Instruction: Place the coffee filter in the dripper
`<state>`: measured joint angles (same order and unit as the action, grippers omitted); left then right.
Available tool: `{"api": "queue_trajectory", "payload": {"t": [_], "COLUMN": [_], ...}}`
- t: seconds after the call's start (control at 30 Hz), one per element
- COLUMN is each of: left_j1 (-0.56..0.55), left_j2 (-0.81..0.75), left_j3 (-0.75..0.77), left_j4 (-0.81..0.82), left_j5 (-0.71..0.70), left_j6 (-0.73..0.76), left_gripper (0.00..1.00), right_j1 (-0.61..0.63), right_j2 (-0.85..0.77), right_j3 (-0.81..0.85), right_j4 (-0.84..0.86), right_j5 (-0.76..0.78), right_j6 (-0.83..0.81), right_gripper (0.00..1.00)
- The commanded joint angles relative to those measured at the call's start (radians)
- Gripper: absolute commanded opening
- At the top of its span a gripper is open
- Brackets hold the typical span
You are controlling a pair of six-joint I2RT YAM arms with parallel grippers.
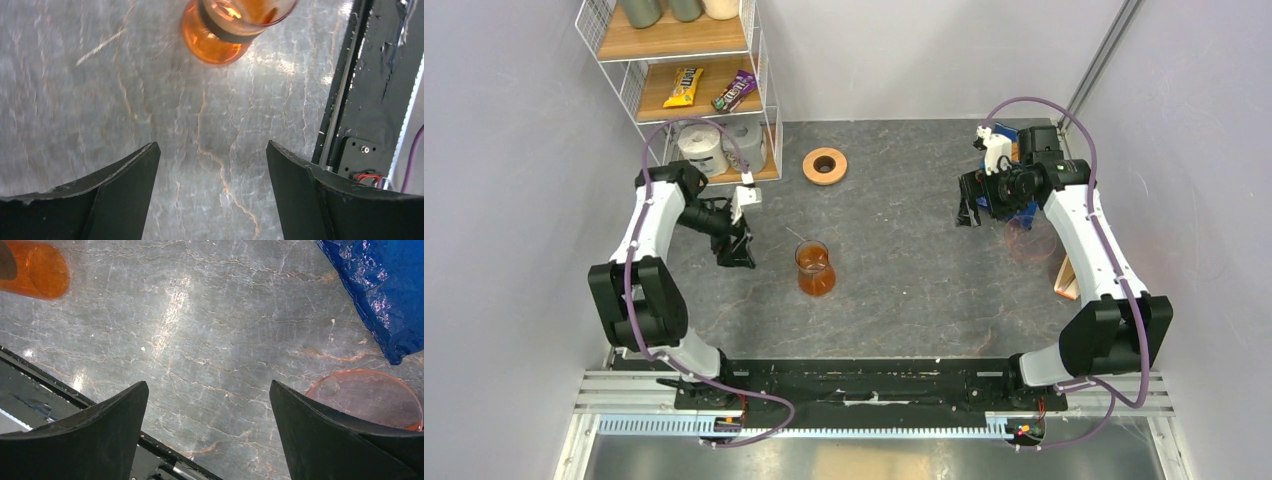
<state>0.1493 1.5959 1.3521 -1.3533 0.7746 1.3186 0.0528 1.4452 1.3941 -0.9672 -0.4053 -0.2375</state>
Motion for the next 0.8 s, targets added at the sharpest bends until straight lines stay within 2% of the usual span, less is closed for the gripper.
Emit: {"api": "queue_trajectory", "payload": {"t": [0.0, 0.1, 0.2, 0.23, 0.4, 0.63, 0.77], "left_j1": [-0.086, -0.179, -0.242, -0.256, -0.295, -0.38, -0.44], "left_j2": [-0.038, -0.106, -0.2, -0.221, -0.236, -0.303, -0.315], "left_j3": [-0.02, -0.1, -0.247, -0.278, -0.322, -0.436, -0.461], "left_j4": [-0.042, 0.202, 0.539, 0.591, 0.602, 0.841, 0.899], "left_j5": [0.115, 0.139, 0.09, 0.077, 0.059, -0.024, -0.056], "left_j6": [0.334, 0.084, -0.178, -0.198, -0.185, -0.382, -0.456], "left_gripper": [0.87, 0.88, 0.89, 0.9, 0.9, 0.92, 0.93], "right_j1": [-0.003, -0.003, -0.003, -0.003, -0.003, -0.004, -0.004], "right_j2": [-0.041, -0.048, -0.055, -0.055, -0.051, -0.04, -0.04], "right_j3": [0.006, 0.005, 0.0, -0.001, -0.001, 0.005, 0.003], "right_j4": [-0.015, -0.024, -0.027, -0.028, -0.028, -0.028, -0.032], "right_j5": [-0.034, -0.033, -0.033, -0.034, -0.051, -0.058, -0.062], "right_j6": [-0.016, -0.024, -0.026, -0.025, -0.025, -0.023, -0.023], "right_gripper": [0.99, 0.99, 0.99, 0.99, 0.99, 0.99, 0.99]}}
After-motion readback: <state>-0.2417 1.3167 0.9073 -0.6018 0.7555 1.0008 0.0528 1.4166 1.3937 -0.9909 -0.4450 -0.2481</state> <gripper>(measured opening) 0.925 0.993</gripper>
